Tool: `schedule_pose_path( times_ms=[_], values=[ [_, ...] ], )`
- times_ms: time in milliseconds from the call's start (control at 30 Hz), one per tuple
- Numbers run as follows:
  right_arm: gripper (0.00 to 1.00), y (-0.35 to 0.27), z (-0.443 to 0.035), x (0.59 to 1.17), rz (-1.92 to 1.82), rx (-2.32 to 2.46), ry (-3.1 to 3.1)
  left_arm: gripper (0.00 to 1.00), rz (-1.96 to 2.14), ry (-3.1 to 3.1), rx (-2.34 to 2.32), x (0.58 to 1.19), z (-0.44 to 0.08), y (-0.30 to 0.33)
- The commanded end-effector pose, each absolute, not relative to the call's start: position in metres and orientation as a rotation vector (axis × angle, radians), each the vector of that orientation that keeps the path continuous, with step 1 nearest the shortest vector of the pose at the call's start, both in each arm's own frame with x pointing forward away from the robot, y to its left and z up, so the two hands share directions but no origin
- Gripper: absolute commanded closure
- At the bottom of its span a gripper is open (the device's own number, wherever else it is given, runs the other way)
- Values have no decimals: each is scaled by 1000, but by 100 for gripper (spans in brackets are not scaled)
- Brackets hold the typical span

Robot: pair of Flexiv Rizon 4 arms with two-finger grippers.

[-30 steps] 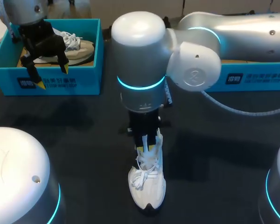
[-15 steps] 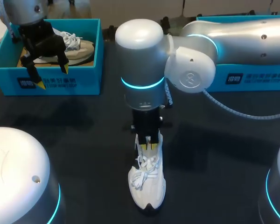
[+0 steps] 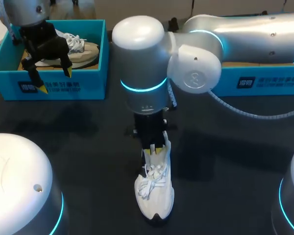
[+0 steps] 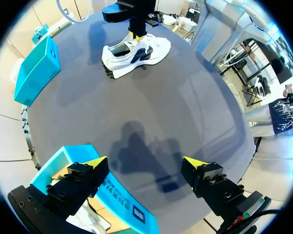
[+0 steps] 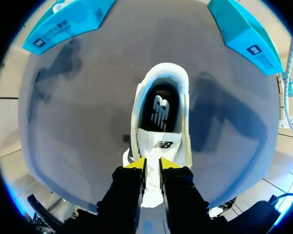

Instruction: Take the shoe out of the shoebox, open the shoe tongue, remove and reinsert the insole, then place the shoe into the shoebox

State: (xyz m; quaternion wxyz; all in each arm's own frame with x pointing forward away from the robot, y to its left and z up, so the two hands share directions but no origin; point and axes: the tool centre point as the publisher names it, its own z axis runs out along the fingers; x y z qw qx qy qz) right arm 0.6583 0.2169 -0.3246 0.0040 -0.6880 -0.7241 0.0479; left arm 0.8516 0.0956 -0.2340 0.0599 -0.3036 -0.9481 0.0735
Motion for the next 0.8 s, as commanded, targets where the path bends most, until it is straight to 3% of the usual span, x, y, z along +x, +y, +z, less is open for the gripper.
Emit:
schedule_pose_path(
  times_ms=[33, 200, 500, 667, 700, 733, 800],
  values=[
    [82, 206, -346, 663, 89, -2099, -2263, 0, 220, -2870, -919, 851, -233, 96],
    [81, 205, -341, 663, 73, -2082, -2284, 0, 220, -2870, -919, 851, -233, 96],
    [77, 208, -287, 658, 96, -1832, -2499, 0, 220, -2870, -919, 851, -233, 96],
    [44, 202, -273, 662, 103, -1503, -2723, 0, 220, -2870, -919, 851, -233, 96],
    [7, 202, -271, 663, 91, -1430, -2773, 0, 220, -2870, -919, 851, -233, 96],
    [0, 201, -269, 663, 94, -1392, -2802, 0, 220, -2870, -919, 851, -233, 96],
    [0, 200, -265, 666, 38, -1147, -2901, 0, 220, -2870, -919, 851, -233, 96]
  ],
)
